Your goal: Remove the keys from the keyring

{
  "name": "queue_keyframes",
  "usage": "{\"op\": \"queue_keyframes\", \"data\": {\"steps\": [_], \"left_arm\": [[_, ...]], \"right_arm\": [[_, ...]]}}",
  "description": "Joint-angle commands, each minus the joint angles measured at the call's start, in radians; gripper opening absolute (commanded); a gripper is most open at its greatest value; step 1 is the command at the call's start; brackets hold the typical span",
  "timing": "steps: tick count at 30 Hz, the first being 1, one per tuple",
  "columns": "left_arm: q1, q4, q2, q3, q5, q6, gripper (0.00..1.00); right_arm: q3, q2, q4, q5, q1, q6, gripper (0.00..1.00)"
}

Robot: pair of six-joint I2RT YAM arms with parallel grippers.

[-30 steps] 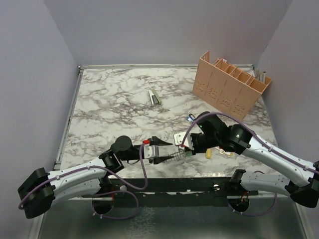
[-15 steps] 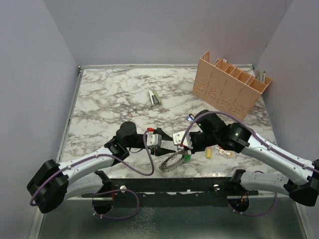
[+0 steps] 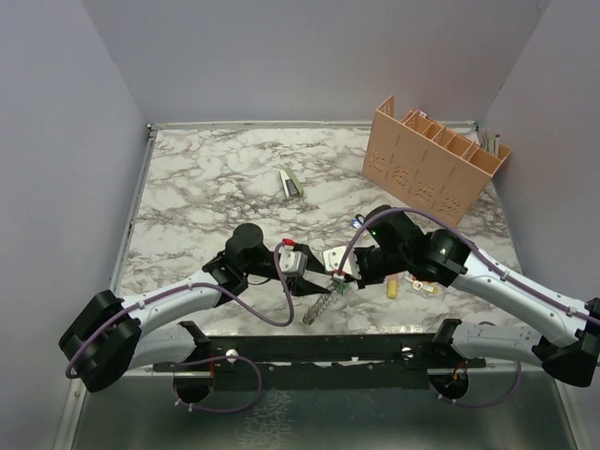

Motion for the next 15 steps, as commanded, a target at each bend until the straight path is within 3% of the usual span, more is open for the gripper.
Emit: {"op": "queue_keyframes", "data": {"steps": [1,7,15], "left_arm": [[0.007,-0.006,0.018,0.036,0.065,-0.007,0.44],[0.006,-0.006,0.034,0.046,0.086,-0.015,0.36],[0.01,-0.006,0.024,0.037,0.07,-0.015,0.04]], "right_arm": [[0.04,0.006,0.044,-0.042,0.006,-0.007,0.01],[0.042,0.014,0.046,-0.044,0.006,-0.008,0.01],[0.025,-0.004,0.055,-0.008,0.006,-0.001,0.01]]}}
